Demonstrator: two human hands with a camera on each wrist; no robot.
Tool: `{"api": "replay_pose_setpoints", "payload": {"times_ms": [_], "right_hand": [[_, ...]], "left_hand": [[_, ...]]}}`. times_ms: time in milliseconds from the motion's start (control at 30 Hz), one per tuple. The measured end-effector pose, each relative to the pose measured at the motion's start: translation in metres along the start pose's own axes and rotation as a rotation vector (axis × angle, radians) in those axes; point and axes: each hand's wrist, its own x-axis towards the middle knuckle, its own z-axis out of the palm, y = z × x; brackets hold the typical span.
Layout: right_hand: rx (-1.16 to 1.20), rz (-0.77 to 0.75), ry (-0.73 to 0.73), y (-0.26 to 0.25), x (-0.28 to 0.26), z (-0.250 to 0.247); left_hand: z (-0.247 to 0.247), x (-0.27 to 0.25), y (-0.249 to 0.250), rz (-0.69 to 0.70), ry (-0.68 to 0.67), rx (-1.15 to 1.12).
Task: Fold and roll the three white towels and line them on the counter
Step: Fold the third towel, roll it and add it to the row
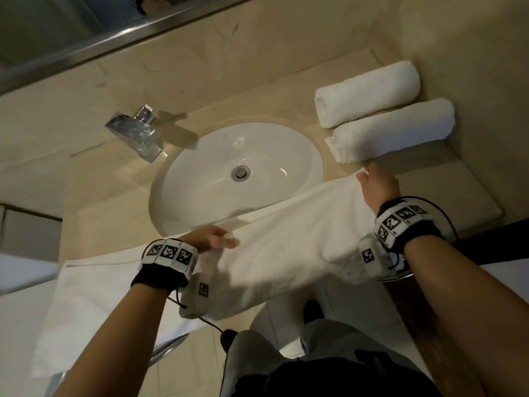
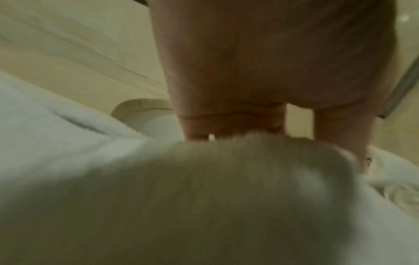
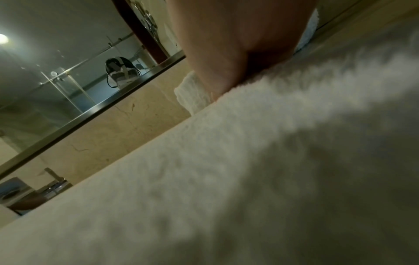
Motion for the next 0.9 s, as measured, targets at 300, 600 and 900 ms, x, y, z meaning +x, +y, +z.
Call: {"api": "replay_pose_setpoints", "payload": {"times_ms": [300, 600, 900], "right_hand": [[0.047, 0.058, -0.042, -0.007, -0.002, -0.001], [-0.017, 0.083, -0.043, 0.001, -0.019, -0.003], [-0.034, 0.075, 0.043, -0.006, -0.020, 0.003]], "left_hand": [[-0.005, 0.019, -0.030, -0.083, 0.612, 0.118], [-0.020, -0.028, -0.064, -0.271, 0.272, 0.459], [-0.031, -0.037, -0.065, -0.318, 0.770, 0.251]]}}
